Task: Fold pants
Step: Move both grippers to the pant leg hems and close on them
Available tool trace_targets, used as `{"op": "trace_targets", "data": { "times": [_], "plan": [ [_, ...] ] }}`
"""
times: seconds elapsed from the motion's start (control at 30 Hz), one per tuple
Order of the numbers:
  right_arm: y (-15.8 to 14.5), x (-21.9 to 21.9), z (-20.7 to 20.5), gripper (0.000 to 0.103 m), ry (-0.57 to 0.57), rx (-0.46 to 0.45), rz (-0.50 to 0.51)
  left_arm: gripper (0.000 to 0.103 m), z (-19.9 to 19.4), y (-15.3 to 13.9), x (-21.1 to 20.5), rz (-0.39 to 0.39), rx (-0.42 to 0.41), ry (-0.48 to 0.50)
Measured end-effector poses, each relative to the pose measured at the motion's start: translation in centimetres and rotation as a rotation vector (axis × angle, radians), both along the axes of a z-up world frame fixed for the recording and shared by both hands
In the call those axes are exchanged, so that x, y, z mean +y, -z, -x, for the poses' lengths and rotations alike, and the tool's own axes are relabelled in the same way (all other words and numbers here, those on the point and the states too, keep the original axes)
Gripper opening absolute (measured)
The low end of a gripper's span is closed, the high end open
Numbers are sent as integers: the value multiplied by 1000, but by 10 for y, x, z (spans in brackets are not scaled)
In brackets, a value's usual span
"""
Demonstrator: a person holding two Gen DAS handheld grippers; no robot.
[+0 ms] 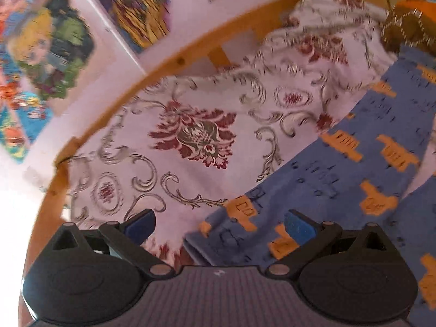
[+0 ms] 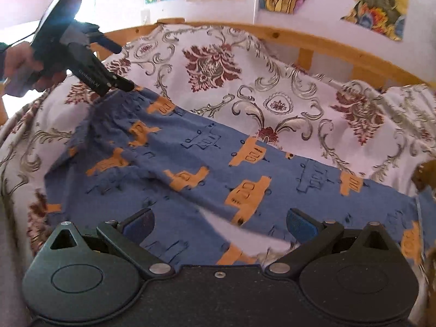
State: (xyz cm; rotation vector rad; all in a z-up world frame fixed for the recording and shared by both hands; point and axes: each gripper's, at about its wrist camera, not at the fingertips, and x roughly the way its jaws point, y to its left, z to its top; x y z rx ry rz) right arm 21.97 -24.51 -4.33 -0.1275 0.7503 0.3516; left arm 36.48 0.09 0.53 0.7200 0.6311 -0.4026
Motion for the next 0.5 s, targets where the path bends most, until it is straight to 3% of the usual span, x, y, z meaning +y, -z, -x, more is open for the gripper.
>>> {"op": "trace_targets", "data": {
  "times": [0.33,0.5],
  "plan": [
    [28,-22,-133,102,-151,110,-71,102,-89,32,-4,-42,308,216],
    [33,-28,-183,99,-165,124,-74,90,-123,36,-3,-12,407,204]
  ]
}}
